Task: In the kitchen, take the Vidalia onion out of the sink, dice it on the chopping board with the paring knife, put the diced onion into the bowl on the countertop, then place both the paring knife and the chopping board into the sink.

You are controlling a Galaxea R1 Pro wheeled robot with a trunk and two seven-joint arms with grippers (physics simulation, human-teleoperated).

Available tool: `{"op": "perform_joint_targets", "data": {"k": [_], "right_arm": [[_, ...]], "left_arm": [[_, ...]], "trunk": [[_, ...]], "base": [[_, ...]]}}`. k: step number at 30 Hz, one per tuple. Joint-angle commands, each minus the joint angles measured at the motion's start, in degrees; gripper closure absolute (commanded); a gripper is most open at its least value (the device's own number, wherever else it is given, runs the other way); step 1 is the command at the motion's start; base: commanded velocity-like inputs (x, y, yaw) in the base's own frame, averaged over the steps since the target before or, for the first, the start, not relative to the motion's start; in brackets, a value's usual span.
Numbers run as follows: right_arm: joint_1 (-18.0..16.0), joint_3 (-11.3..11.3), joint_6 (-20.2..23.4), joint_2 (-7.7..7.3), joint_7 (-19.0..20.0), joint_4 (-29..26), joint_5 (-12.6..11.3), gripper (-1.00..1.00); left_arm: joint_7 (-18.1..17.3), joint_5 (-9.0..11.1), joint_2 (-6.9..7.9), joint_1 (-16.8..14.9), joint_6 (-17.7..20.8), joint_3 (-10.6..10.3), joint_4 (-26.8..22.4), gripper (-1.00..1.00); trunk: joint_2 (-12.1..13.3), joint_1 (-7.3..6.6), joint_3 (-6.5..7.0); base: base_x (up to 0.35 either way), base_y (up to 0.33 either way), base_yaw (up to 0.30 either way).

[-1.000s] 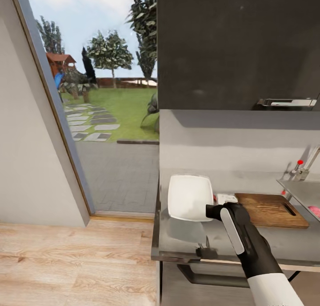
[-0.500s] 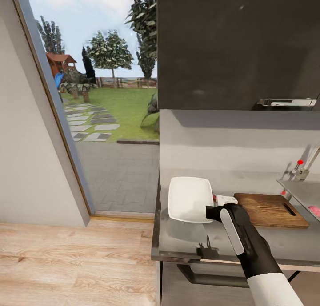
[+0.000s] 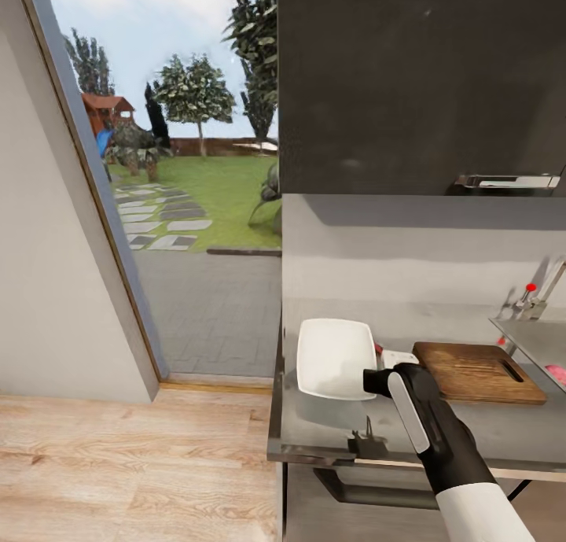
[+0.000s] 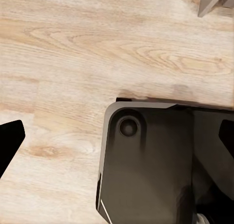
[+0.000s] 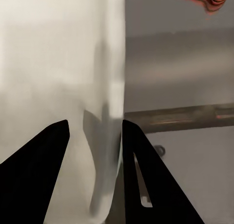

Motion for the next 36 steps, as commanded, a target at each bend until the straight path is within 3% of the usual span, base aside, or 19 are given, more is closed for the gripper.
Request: {"op": "perform_joint_targets", "data": {"k": [1, 35, 36], "right_arm": [[-0.06, 0.08, 0.12, -0.02, -0.53, 0.06, -0.55, 1.00], [-0.06, 0.11, 0.16, -0.01, -0.52, 0.41, -0.57, 1.00], [-0.06, 0.11, 0.14, -0.01, -0.54, 0.41, -0.57, -1.00]], "left_arm": [[-0.01, 0.05, -0.05, 0.01, -0.09, 0.11, -0.06, -1.00], [-0.01, 0.05, -0.05, 0.02, -0.09, 0.11, -0.04, -1.00], [-0.01, 0.05, -0.05, 0.02, -0.09, 0.11, -0.03, -1.00]], "trunk": [[-0.13, 0.04, -0.12], [-0.13, 0.04, -0.12], [-0.13, 0.04, -0.12]], "base": [[0.000, 0.000, 0.000], [0.000, 0.000, 0.000], [0.000, 0.000, 0.000]]}}
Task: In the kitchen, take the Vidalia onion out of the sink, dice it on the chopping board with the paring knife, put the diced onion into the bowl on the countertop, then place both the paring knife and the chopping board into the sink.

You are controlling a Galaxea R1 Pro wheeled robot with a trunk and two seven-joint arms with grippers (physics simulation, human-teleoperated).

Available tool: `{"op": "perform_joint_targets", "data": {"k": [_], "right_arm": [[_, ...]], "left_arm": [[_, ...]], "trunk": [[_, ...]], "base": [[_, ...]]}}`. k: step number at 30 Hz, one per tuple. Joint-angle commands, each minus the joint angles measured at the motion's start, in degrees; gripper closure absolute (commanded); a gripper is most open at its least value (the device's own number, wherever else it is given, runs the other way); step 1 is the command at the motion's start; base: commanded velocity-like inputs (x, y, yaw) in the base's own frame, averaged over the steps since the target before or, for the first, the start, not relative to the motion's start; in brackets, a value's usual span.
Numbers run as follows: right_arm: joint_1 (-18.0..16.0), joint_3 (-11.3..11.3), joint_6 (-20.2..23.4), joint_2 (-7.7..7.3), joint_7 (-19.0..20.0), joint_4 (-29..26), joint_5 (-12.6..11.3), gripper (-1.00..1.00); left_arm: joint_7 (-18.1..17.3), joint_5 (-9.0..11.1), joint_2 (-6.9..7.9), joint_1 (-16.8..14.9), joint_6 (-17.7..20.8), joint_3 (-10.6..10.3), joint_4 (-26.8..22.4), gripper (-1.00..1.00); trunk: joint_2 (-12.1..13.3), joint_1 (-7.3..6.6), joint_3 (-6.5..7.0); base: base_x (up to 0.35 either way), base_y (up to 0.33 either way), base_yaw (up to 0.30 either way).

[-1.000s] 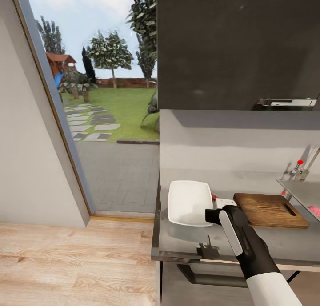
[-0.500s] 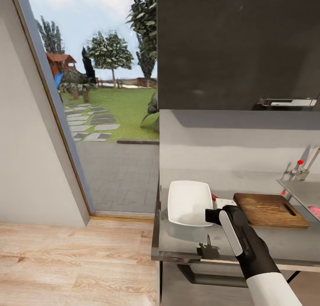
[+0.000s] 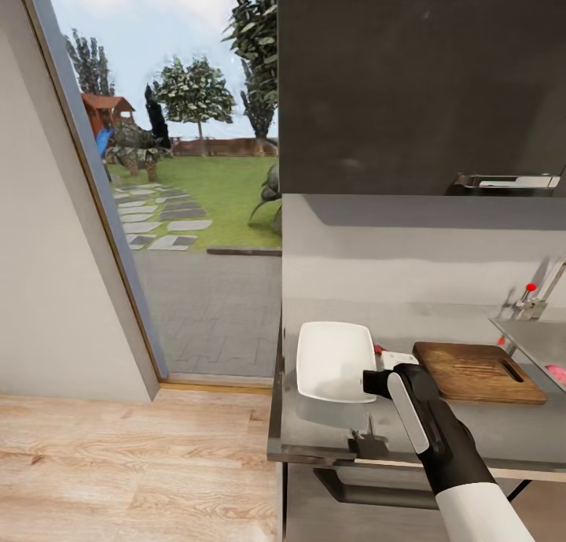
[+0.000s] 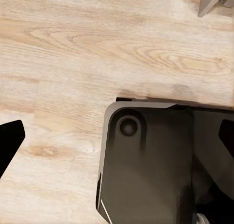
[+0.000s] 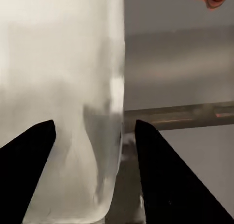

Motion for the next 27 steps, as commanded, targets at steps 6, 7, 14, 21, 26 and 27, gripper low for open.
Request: {"op": "perform_joint_targets", "data": {"k": [6, 7, 14, 21, 26, 27], "right_arm": [[-0.06, 0.09, 0.17, -0.02, -0.51, -0.03, -0.52, -1.00], [-0.06, 0.09, 0.17, -0.02, -0.52, -0.03, -0.52, -1.00], [-0.06, 0.09, 0.16, -0.02, -0.53, -0.03, -0.52, -1.00], [-0.06, 0.09, 0.17, -0.02, -0.51, -0.03, -0.54, -1.00], [-0.06, 0.07, 0.16, -0.02, -0.54, -0.03, -0.64, -1.00], [-0.06, 0.06, 0.16, -0.02, -0.55, -0.05, -0.74, -1.00]], "left_arm": [[-0.01, 0.05, -0.05, 0.03, -0.09, 0.11, -0.05, -1.00], [-0.01, 0.05, -0.05, 0.02, -0.09, 0.11, -0.04, -1.00], [-0.01, 0.05, -0.05, 0.04, -0.09, 0.11, -0.01, -1.00], [-0.01, 0.05, -0.05, 0.04, -0.09, 0.11, -0.01, -1.00], [-0.01, 0.05, -0.05, 0.03, -0.09, 0.11, -0.01, -1.00], [-0.01, 0.05, -0.05, 0.03, -0.09, 0.11, -0.01, -1.00]], "trunk": [[-0.12, 0.04, -0.12], [-0.12, 0.04, -0.12], [-0.12, 0.04, -0.12], [-0.12, 0.04, -0.12], [-0.12, 0.04, -0.12], [-0.12, 0.04, -0.12]], "base": [[0.000, 0.000, 0.000], [0.000, 0.000, 0.000], [0.000, 0.000, 0.000], [0.000, 0.000, 0.000], [0.000, 0.000, 0.000], [0.000, 0.000, 0.000]]}}
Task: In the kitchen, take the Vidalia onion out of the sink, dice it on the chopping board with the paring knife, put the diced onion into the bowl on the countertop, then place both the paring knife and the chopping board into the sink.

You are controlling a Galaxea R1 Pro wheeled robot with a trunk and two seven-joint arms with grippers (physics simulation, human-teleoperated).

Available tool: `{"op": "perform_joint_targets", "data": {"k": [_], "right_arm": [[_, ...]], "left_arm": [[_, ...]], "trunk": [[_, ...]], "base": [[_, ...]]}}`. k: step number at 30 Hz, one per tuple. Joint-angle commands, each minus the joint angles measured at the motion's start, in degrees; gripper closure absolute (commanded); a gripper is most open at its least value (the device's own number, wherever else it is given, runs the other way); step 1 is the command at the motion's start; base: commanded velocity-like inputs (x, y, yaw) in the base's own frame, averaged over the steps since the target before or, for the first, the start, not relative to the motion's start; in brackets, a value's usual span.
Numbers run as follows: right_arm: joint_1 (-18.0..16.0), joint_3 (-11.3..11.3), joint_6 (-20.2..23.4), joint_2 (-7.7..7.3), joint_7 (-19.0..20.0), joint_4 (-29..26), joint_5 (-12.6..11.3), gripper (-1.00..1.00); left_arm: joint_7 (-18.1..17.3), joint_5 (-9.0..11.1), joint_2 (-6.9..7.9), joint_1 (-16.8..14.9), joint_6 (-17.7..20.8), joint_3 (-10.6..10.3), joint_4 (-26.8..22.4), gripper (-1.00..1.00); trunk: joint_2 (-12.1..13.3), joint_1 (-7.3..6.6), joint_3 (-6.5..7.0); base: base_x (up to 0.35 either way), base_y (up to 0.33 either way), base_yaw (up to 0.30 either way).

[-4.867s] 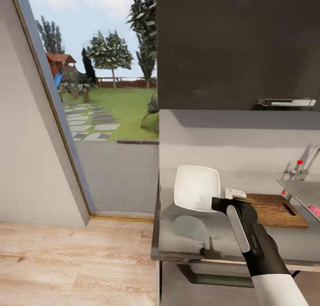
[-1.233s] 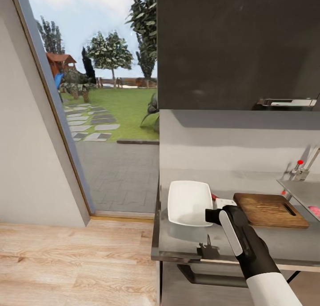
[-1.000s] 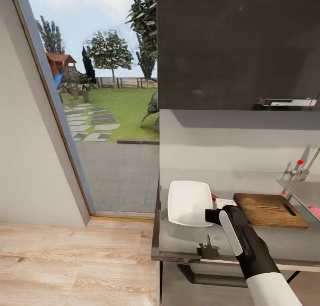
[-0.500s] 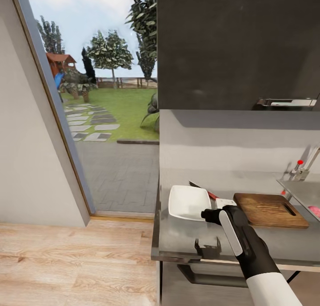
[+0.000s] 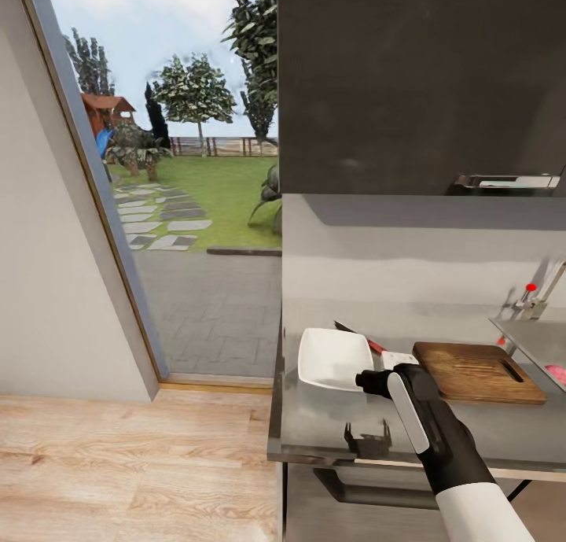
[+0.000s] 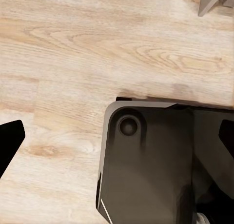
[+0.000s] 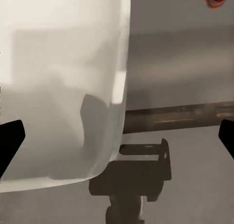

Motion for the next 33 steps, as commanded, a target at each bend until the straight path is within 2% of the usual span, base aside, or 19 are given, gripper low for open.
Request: {"op": "perform_joint_targets", "data": {"k": [1, 10, 16, 24, 33], "right_arm": [[-0.06, 0.07, 0.16, -0.05, -0.54, -0.08, -0.82, -1.00], [-0.06, 0.05, 0.10, -0.41, -0.49, -3.24, -2.30, -1.00], [-0.06, 0.19, 0.15, -0.58, -0.48, -10.60, -2.42, -1.00], [-0.06, 0.29, 0.09, -0.63, -0.43, -11.67, -2.48, -1.00], [-0.06, 0.38, 0.08, -0.63, -0.39, -11.71, -2.49, -1.00]], "left_arm": [[-0.01, 0.05, -0.05, 0.03, -0.09, 0.11, -0.06, -1.00], [-0.01, -0.01, -0.05, 0.02, -0.09, 0.11, 0.06, -1.00], [-0.01, -0.04, -0.05, 0.01, -0.09, 0.11, 0.67, -1.00], [-0.01, -0.12, -0.05, -0.02, -0.11, 0.11, 1.05, -1.00], [-0.01, -0.14, -0.05, -0.02, -0.09, 0.11, 1.13, -1.00]], "trunk": [[-0.12, 0.04, -0.12], [-0.12, 0.04, -0.12], [-0.12, 0.04, -0.12], [-0.12, 0.04, -0.12], [-0.12, 0.04, -0.12]], "base": [[0.000, 0.000, 0.000], [0.000, 0.000, 0.000], [0.000, 0.000, 0.000], [0.000, -0.019, 0.000], [0.000, -0.226, 0.000]]}}
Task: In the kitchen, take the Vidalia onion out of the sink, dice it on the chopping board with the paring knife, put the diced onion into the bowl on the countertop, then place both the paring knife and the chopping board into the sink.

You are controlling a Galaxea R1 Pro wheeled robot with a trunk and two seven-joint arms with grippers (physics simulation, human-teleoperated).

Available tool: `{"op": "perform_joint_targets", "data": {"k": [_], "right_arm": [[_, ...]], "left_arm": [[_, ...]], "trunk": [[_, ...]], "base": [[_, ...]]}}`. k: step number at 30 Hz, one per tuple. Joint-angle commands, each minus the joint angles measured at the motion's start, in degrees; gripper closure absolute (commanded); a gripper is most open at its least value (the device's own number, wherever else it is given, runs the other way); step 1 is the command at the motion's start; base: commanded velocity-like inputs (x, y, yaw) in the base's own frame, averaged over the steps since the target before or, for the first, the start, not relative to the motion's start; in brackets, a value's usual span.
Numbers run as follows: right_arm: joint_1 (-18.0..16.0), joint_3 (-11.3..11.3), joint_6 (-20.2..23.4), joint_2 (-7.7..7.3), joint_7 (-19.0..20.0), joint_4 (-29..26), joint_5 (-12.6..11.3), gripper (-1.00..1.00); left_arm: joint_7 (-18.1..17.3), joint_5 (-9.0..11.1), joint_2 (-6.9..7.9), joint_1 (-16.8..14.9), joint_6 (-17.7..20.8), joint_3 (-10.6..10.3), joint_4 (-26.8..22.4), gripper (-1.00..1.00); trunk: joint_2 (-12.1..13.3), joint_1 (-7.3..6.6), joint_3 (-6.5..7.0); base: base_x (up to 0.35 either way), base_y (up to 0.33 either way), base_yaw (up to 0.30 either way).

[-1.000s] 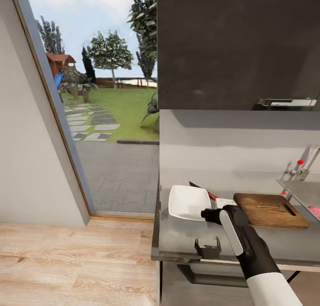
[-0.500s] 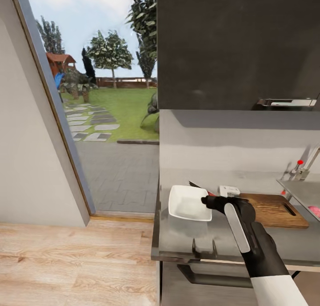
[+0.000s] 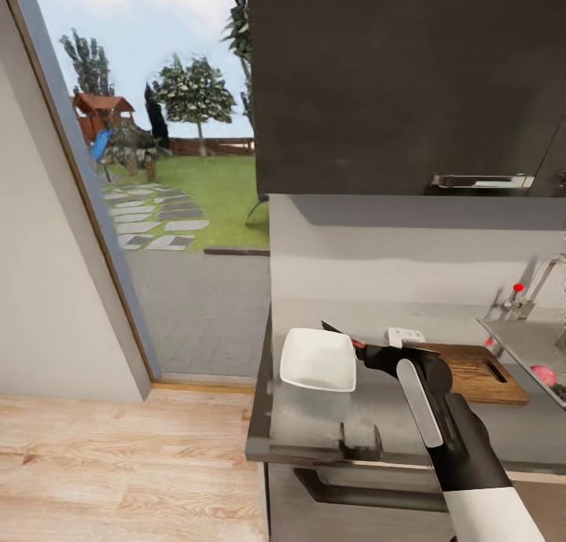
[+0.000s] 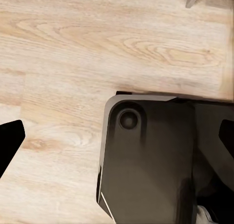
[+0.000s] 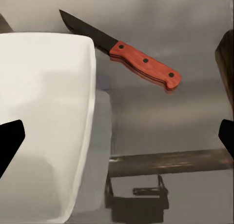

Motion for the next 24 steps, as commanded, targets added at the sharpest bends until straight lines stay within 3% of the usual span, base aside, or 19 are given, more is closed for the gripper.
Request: {"op": "perform_joint_targets", "data": {"k": [1, 8, 24], "right_arm": [[-0.05, 0.13, 0.13, -0.04, -0.60, -0.04, -0.57, -1.00], [-0.05, 0.13, 0.13, 0.02, -0.60, -0.04, -0.57, -1.00], [-0.05, 0.13, 0.13, -0.05, -0.60, -0.04, -0.57, -1.00]], "left_arm": [[-0.01, 0.03, -0.05, 0.01, -0.09, 0.13, -0.07, -1.00], [-0.01, -0.01, -0.05, 0.03, -0.10, 0.13, 0.10, -1.00], [-0.01, -0.05, -0.05, 0.02, -0.14, 0.11, 0.30, -1.00]], "trunk": [[-0.13, 0.04, -0.12], [-0.13, 0.04, -0.12], [-0.13, 0.04, -0.12]], "base": [[0.000, -0.268, 0.000], [-0.066, -0.278, 0.000], [-0.197, -0.273, 0.000]]}}
